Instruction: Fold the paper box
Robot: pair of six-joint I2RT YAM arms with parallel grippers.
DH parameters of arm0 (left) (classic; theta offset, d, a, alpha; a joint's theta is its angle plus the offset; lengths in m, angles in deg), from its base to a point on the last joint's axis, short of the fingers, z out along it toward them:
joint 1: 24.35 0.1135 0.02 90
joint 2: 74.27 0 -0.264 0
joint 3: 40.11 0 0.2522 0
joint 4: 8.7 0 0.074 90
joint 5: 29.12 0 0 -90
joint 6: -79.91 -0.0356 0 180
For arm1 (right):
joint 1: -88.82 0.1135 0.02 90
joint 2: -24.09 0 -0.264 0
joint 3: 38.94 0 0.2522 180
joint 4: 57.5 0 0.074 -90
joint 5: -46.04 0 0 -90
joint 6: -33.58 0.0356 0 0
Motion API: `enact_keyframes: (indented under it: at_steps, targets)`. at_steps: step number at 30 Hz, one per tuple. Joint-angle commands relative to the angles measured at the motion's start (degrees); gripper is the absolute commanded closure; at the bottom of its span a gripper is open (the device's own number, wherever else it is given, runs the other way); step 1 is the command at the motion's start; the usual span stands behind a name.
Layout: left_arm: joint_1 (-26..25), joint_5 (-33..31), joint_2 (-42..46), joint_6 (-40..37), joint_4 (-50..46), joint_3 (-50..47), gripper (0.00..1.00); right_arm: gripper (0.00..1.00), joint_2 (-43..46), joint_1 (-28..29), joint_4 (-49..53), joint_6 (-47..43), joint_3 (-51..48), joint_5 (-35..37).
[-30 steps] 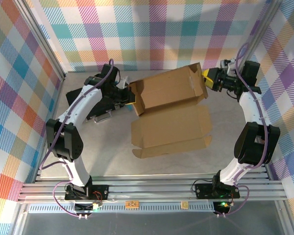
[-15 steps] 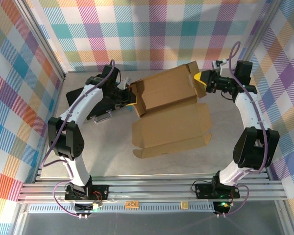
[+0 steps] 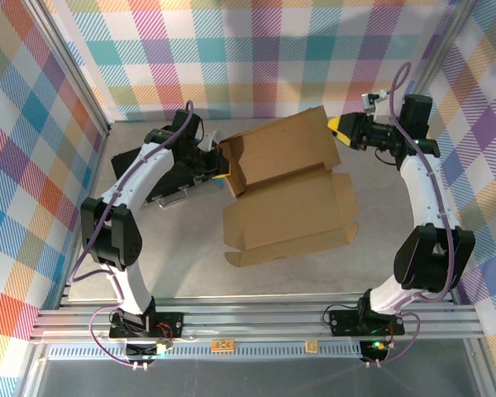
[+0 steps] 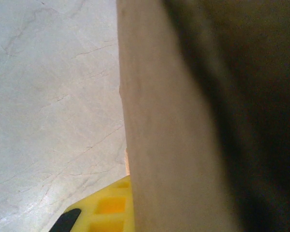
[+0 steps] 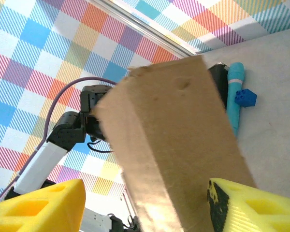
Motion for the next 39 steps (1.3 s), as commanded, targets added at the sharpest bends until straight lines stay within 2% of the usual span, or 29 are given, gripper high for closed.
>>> enact_keyframes:
  at_steps: [1, 4, 8, 14, 16, 24, 32, 39]
  targets:
    - [0.49, 0.77, -0.28, 0.78, 0.04, 1.93, 1.0, 0.36, 0.92, 1.04, 2.52, -2.65, 2.21, -0.05]
    - [0.56, 1.12, -0.47, 1.04, 0.11, 2.43, 1.0, 0.38, 0.67, 1.65, 5.84, -5.32, 2.56, 1.1]
    - [0.5, 1.37, -0.47, 0.96, 0.08, 2.83, 1.0, 0.38, 0.13, 2.11, 15.05, -13.77, 4.19, 7.77]
    - [0.49, 1.36, 0.06, 0.79, 0.35, 2.48, 1.0, 0.5, -1.48, 2.9, 20.71, -20.16, 6.64, 15.47]
    - [0.49, 1.46, 0.22, 0.73, 0.26, 2.48, 1.0, 0.5, -2.07, 3.98, 22.9, -22.75, 7.86, 18.79]
    - [0.48, 1.21, 0.76, 0.69, 0.19, 2.48, 1.0, 0.5, -2.43, 8.23, 24.98, -26.72, 10.49, 30.09]
    - [0.33, 0.77, 1.28, 0.62, -0.09, 2.74, 1.0, 0.5, -2.92, 14.14, 26.61, -31.41, 12.12, 51.41]
    - [0.07, 0.42, 1.59, 0.43, -0.28, 2.39, 1.0, 0.53, -6.02, 17.69, 26.84, -33.11, 14.26, 57.42]
